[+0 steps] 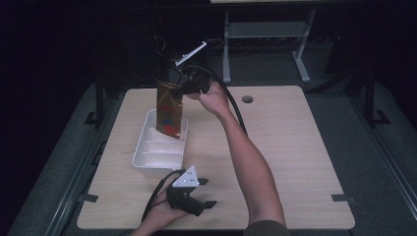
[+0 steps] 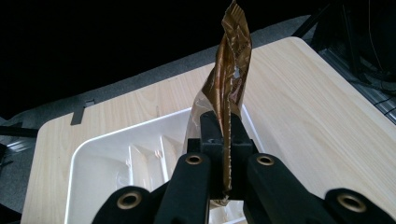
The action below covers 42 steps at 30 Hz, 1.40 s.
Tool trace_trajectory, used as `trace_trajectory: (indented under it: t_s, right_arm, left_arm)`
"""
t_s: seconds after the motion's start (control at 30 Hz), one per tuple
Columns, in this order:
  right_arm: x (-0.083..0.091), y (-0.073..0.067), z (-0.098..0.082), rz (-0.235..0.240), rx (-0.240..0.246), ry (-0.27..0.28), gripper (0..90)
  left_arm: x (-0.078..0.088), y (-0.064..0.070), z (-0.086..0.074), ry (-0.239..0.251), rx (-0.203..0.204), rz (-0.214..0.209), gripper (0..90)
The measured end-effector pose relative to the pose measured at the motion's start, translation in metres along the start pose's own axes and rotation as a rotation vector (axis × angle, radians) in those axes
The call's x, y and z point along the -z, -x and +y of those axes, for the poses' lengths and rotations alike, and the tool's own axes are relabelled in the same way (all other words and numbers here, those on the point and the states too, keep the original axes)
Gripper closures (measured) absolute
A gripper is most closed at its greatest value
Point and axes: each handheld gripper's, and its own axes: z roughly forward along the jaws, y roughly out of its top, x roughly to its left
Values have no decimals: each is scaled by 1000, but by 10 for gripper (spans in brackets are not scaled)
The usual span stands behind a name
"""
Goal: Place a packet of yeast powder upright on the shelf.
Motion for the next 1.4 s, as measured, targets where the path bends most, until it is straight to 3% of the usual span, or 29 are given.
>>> trace_trajectory:
  t_s: [1.13,1.4]
  right_arm:
    - [-29,0,-10,4,-3,-23,881]
    - [-39,-1,-15,32,-10,-30,878]
  left_arm:
    - [1,0,0,4,3,-3,228]
    - [1,0,0,8,5,-3,228]
